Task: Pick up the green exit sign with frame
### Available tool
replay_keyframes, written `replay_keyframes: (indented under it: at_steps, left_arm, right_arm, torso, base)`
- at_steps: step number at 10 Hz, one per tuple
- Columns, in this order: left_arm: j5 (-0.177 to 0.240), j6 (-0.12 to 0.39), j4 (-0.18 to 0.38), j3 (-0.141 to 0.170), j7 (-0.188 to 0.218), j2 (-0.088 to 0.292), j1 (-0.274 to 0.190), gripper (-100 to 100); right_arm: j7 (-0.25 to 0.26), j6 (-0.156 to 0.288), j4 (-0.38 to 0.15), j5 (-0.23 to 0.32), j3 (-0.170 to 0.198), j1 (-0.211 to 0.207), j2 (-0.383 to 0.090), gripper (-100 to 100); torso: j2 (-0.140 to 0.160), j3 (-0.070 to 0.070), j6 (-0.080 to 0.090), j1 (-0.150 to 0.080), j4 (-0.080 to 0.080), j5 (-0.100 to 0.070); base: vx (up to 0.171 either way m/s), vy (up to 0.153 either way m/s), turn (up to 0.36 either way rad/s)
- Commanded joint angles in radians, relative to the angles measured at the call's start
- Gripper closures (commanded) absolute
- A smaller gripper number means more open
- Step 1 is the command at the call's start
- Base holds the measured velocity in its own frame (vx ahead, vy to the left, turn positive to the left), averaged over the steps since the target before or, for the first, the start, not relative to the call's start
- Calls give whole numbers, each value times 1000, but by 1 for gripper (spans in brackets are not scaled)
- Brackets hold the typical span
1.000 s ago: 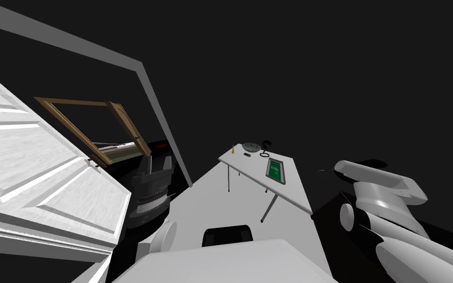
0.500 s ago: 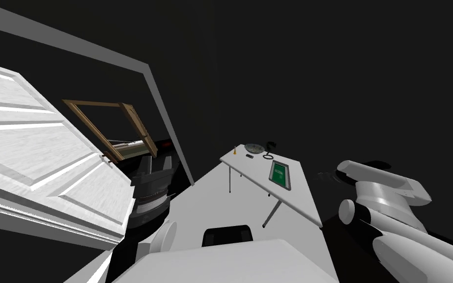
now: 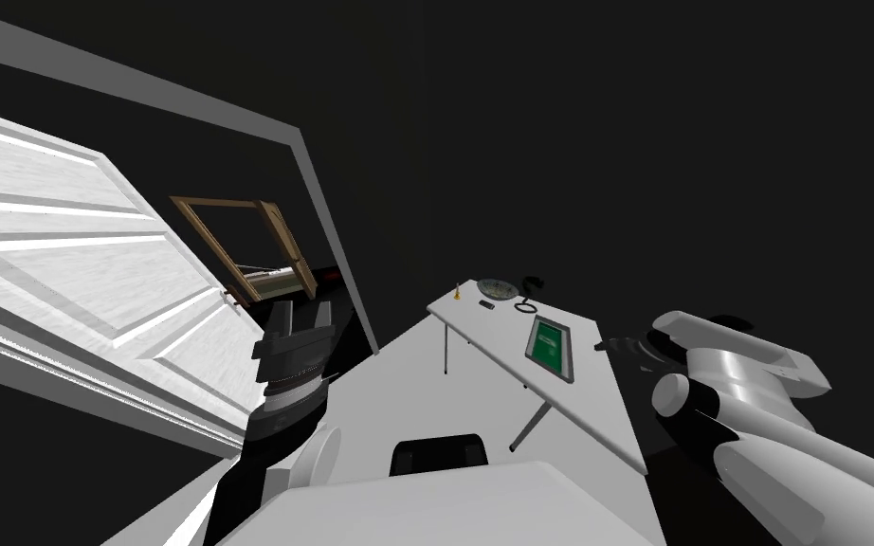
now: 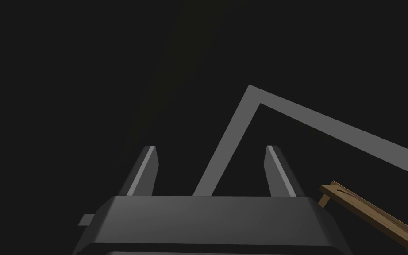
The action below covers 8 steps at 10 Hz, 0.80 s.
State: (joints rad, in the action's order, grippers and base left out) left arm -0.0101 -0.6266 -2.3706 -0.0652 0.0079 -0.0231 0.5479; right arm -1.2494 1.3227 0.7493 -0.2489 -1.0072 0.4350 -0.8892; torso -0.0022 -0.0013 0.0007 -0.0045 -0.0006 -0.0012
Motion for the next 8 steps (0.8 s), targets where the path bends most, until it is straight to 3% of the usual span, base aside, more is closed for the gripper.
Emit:
replay_keyframes:
  at_steps: [1,2,3,4,5,8]
  left_arm:
    - [0,0,0,0,0,0,0,0]
    - [0,0,0,0,0,0,0,0]
    - [0,0,0,0,0,0,0,0]
    - [0,0,0,0,0,0,0,0]
    - [0,0,0,0,0,0,0,0]
    - [0,0,0,0,0,0,0,0]
  right_arm:
    - [-25,45,1,1,-10,2,3,-100]
    - [-59,77,-35,4,-26,16,-4,-100]
    - [-59,85,-35,4,-26,16,-4,-100]
    - [-90,120,-68,7,-39,28,-9,-100]
    - [-90,120,-68,7,-39,28,-9,-100]
    - [-160,197,-142,15,-66,50,-14,-100]
  torso:
    - [0,0,0,0,0,0]
    - [0,0,1,1,0,0]
    - [-1,0,0,1,0,0]
    - [-1,0,1,1,0,0]
    - [0,0,0,0,0,0]
    - [-1,0,0,0,0,0]
  base:
    - [31,-58,79]
    - [35,-65,127]
    - [37,-64,86]
    - [30,-72,122]
    - [26,-52,75]
    - [32,-78,143]
